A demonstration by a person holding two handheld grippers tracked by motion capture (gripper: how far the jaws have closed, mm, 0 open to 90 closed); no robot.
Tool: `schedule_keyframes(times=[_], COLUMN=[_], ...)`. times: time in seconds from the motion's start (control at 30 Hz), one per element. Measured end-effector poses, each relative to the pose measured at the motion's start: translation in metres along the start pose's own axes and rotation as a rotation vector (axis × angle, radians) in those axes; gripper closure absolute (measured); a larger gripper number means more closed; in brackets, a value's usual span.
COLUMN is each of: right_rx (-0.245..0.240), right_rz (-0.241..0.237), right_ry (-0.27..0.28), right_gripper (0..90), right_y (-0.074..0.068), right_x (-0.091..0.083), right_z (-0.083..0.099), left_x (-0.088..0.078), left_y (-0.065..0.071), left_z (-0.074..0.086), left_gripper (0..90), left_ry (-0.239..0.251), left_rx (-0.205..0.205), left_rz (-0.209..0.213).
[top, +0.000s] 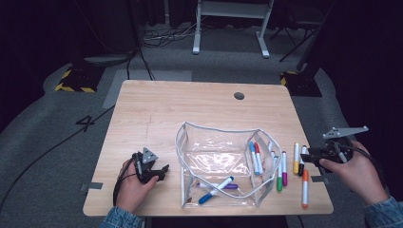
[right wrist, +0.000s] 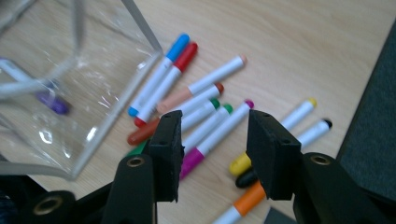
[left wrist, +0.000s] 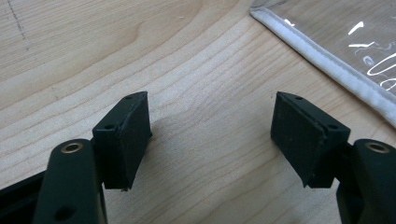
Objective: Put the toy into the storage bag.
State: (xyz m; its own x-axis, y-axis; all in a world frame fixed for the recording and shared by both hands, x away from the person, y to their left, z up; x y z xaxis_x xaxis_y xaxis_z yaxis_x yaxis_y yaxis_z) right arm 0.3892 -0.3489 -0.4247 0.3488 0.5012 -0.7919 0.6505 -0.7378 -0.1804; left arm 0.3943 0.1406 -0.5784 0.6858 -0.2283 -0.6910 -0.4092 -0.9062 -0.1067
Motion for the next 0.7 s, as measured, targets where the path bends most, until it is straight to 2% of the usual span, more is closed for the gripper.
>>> schedule_keyframes(times=[0.2,0.4,0.57,0.7], right_rx=[0.099,0.158,0.197,0.239], right_rz=[0.032,0.018,0.028,0.052], right_ry=[-0.056,-0.121,-0.159,-0.162], right_gripper=[52.8,51.9,53.1,62.4], right_y=[0.019,0.029,0.037,0.043], right_x=[0.019,0.043,0.06,0.063], right_z=[0.05,0.094,0.118,0.127], left_x=[0.0,0.0,0.0,0.0], left_y=[0.0,0.0,0.0,0.0], left_z=[0.0,0.0,0.0,0.0], left_gripper=[29.1,29.1,29.1,29.2], left_ry=[0.0,0.0,0.0,0.0], left_rx=[0.001,0.0,0.001,0.0], left_rz=[0.0,0.0,0.0,-0.001])
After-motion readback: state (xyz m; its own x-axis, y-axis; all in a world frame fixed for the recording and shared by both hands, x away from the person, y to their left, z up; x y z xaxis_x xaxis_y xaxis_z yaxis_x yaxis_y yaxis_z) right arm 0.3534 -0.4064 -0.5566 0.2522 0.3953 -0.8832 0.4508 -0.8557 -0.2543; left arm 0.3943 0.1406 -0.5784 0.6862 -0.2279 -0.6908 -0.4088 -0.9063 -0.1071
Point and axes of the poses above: each handheld gripper's, and its own axes: x roughly forward along the jaws, z roughly out of its underside, y roughly to its right, the point moved 9 cm from there along x, roughly forward along the jaws, and after that the axes turned 11 degrees about -z, right-handed, at the moved point
